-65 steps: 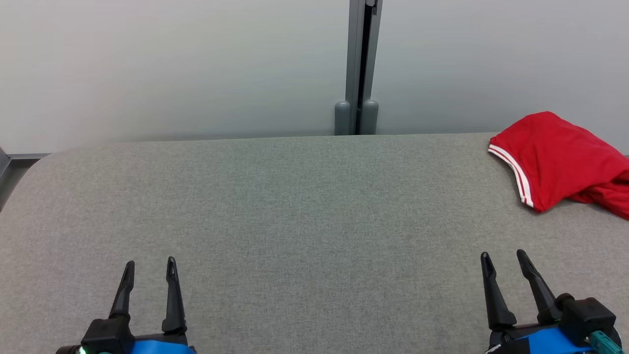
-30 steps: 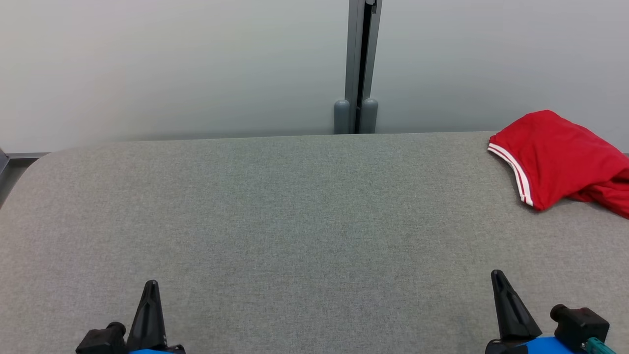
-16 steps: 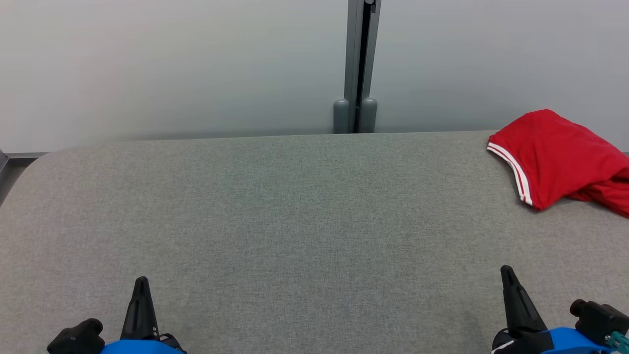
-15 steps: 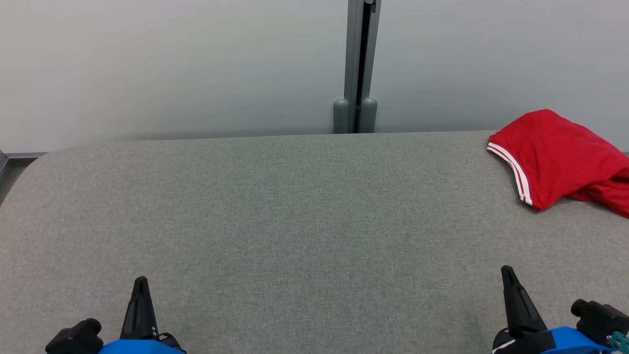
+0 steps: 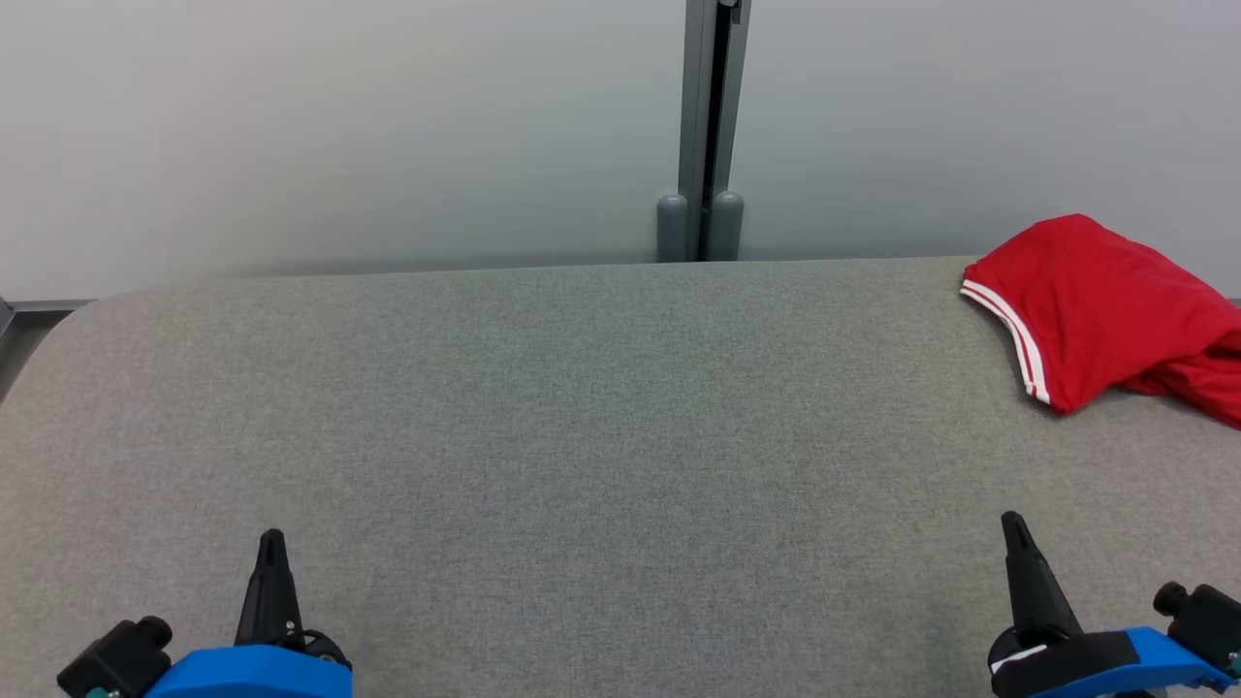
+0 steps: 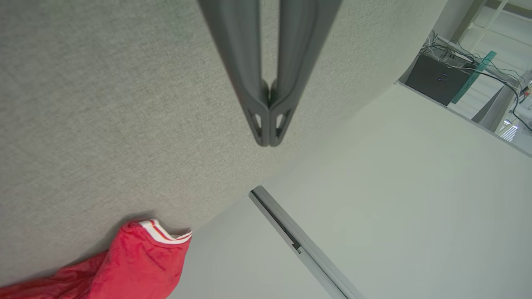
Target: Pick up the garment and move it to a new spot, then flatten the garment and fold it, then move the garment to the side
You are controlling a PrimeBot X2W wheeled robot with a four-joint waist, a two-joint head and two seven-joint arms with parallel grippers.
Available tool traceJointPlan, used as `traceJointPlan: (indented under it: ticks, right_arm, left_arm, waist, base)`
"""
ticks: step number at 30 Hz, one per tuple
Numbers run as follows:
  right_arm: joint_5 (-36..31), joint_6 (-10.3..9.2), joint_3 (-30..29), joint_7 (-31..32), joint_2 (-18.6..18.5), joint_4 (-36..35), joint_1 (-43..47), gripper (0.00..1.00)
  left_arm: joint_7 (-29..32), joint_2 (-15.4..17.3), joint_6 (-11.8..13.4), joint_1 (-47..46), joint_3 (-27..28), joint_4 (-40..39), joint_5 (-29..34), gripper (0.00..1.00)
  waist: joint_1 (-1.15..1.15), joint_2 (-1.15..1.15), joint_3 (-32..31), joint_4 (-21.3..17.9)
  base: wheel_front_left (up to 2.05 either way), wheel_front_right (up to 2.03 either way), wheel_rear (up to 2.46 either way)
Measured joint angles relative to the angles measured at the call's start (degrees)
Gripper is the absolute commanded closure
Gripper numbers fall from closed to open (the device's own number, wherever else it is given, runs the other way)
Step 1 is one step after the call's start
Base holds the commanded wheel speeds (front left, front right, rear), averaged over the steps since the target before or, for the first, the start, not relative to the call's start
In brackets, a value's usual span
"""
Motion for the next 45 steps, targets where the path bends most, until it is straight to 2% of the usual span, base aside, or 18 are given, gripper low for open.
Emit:
traceJointPlan:
  ticks: [24,45]
  right_arm:
    - [17.07,0.00,-1.51,4.21,0.11,-0.10,-2.16,1.00]
    - [29.00,0.00,-2.53,7.48,0.18,-0.19,-3.58,1.00]
  left_arm:
    - [4.31,0.00,-0.63,-2.76,1.30,-0.18,-17.91,1.00]
    - [7.47,0.01,-1.23,-4.33,1.94,-0.31,-30.49,1.00]
  waist:
    - [0.00,0.00,0.16,-0.14]
    - [0.00,0.00,0.29,-0.27]
  base:
    - [0.00,0.00,0.00]
    - [0.00,0.00,0.00]
